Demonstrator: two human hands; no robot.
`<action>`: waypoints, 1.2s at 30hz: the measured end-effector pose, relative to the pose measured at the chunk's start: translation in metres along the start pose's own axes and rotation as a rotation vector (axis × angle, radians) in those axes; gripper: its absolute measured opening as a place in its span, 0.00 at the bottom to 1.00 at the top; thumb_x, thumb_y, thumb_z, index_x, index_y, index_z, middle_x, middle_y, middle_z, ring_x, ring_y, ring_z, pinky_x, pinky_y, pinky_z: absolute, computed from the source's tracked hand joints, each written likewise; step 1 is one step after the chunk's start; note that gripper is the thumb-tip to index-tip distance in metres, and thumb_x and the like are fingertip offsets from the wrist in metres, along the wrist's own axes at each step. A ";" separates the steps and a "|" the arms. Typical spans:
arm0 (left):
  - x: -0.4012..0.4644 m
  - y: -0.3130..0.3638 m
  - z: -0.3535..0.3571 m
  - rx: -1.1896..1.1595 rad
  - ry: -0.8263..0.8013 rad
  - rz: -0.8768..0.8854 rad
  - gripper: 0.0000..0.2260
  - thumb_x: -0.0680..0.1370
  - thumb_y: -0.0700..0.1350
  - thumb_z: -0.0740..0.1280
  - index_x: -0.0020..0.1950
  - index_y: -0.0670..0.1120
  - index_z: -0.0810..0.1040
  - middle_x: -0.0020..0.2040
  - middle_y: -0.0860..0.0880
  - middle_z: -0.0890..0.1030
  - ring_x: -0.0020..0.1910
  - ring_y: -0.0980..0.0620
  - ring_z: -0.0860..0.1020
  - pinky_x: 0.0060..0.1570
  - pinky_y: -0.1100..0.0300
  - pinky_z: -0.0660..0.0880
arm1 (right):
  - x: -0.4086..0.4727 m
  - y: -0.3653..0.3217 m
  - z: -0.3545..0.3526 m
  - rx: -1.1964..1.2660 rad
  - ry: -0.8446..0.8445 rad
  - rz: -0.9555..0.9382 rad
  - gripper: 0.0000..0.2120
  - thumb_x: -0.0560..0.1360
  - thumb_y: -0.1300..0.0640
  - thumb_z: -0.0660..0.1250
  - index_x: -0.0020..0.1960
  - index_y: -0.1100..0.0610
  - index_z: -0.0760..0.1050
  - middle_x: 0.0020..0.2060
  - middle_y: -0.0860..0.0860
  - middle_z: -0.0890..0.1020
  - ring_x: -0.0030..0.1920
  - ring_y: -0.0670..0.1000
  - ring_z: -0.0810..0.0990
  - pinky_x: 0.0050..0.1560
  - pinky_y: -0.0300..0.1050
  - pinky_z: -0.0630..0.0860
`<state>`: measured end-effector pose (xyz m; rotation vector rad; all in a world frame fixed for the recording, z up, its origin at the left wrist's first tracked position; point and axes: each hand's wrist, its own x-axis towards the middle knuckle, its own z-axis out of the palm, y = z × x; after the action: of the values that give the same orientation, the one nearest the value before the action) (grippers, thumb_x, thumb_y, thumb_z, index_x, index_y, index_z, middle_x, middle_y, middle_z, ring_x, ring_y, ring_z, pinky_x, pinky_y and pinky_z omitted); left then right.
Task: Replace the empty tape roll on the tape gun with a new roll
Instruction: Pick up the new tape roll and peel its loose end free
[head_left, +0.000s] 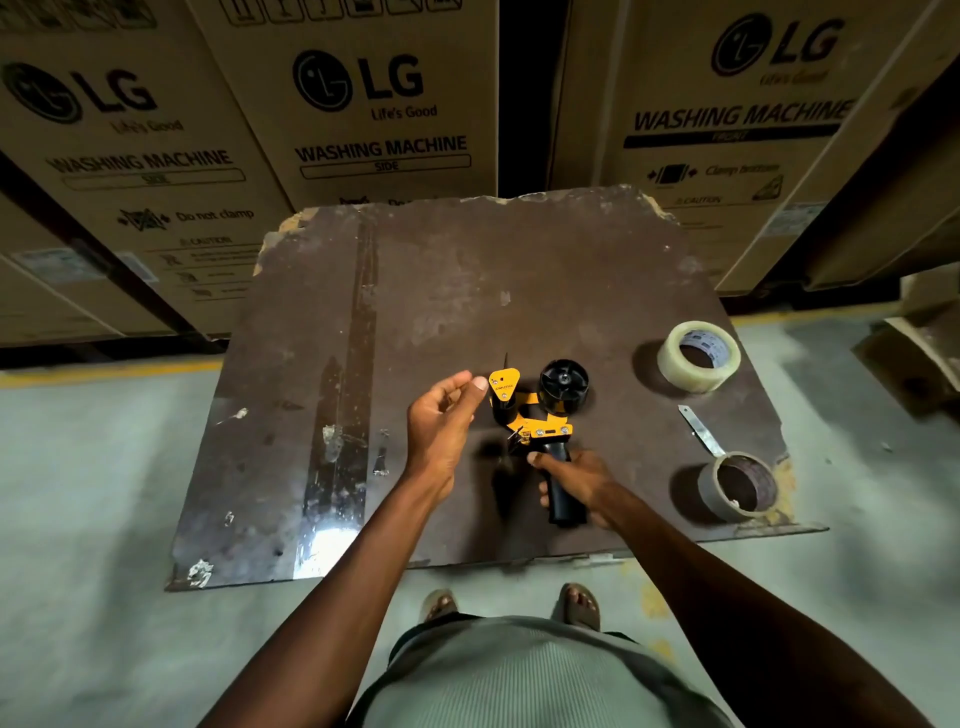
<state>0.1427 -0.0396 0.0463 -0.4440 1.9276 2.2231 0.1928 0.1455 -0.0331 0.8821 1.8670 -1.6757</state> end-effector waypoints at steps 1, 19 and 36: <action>0.000 -0.002 0.001 0.009 -0.006 0.000 0.15 0.75 0.47 0.75 0.60 0.45 0.80 0.52 0.48 0.84 0.55 0.49 0.82 0.56 0.57 0.78 | 0.000 0.001 -0.003 -0.091 0.040 -0.031 0.17 0.71 0.44 0.75 0.44 0.58 0.78 0.34 0.56 0.82 0.34 0.55 0.81 0.39 0.50 0.80; -0.002 -0.022 0.076 0.152 -0.370 -0.057 0.15 0.78 0.38 0.71 0.64 0.38 0.77 0.54 0.44 0.83 0.47 0.60 0.83 0.47 0.66 0.79 | -0.064 -0.003 -0.070 -0.345 0.728 -0.474 0.29 0.74 0.33 0.66 0.65 0.53 0.74 0.61 0.52 0.80 0.59 0.51 0.79 0.55 0.56 0.79; 0.027 -0.070 0.283 0.297 -0.295 -0.071 0.23 0.78 0.39 0.70 0.72 0.39 0.72 0.63 0.49 0.79 0.60 0.55 0.77 0.64 0.60 0.73 | 0.045 -0.070 -0.278 -0.959 0.345 -0.646 0.46 0.67 0.39 0.73 0.78 0.50 0.58 0.78 0.56 0.61 0.77 0.60 0.61 0.68 0.60 0.71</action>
<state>0.1073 0.2481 0.0069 -0.1293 1.9967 1.7985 0.1301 0.4234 0.0196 0.1515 2.9742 -0.6622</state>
